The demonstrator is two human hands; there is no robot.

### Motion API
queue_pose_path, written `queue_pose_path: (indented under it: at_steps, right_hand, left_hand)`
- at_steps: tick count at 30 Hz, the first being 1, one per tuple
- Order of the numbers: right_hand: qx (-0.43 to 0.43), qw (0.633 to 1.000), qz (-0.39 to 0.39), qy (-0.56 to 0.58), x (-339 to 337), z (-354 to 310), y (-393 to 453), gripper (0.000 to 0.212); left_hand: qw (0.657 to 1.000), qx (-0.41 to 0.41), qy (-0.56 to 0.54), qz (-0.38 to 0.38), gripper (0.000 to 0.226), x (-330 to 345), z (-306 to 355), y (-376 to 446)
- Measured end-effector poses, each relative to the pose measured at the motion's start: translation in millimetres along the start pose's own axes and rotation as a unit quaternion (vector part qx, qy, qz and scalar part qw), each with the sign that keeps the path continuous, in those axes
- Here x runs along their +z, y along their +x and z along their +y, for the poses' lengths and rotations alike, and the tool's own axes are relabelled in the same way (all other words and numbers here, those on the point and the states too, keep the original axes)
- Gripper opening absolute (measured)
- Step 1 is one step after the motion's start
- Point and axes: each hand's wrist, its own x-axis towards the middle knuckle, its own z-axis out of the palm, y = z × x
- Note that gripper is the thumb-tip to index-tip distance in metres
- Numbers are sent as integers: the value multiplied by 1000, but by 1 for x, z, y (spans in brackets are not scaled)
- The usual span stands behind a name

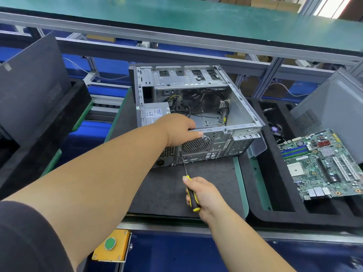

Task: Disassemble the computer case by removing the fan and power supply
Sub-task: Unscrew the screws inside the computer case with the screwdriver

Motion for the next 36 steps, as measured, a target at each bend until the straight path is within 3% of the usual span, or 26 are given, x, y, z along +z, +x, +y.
queue_pose_path:
  at_steps: [5,8,12,18,36]
  right_hand:
    - [-17,998,33,-54,0,-1,0,28]
    - [3,1000,12,-18,1,-6,-3,27]
    - [50,999,-3,-1,4,-13,-7,44]
    - [-10,993,48,-110,4,-8,-3,25]
    - [-44,991,56,-115,-9,1,-11,18]
  left_hand:
    - [1000,1,-11,-1,45,0,0,0]
    - [1000,3,-12,-1,44,0,1,0]
    - [1000,3,-12,-3,46,-1,0,-1]
    - [1000,0,-9,-6,46,-1,0,-1]
    - [1000,-7,-7,-3,47,1,0,0]
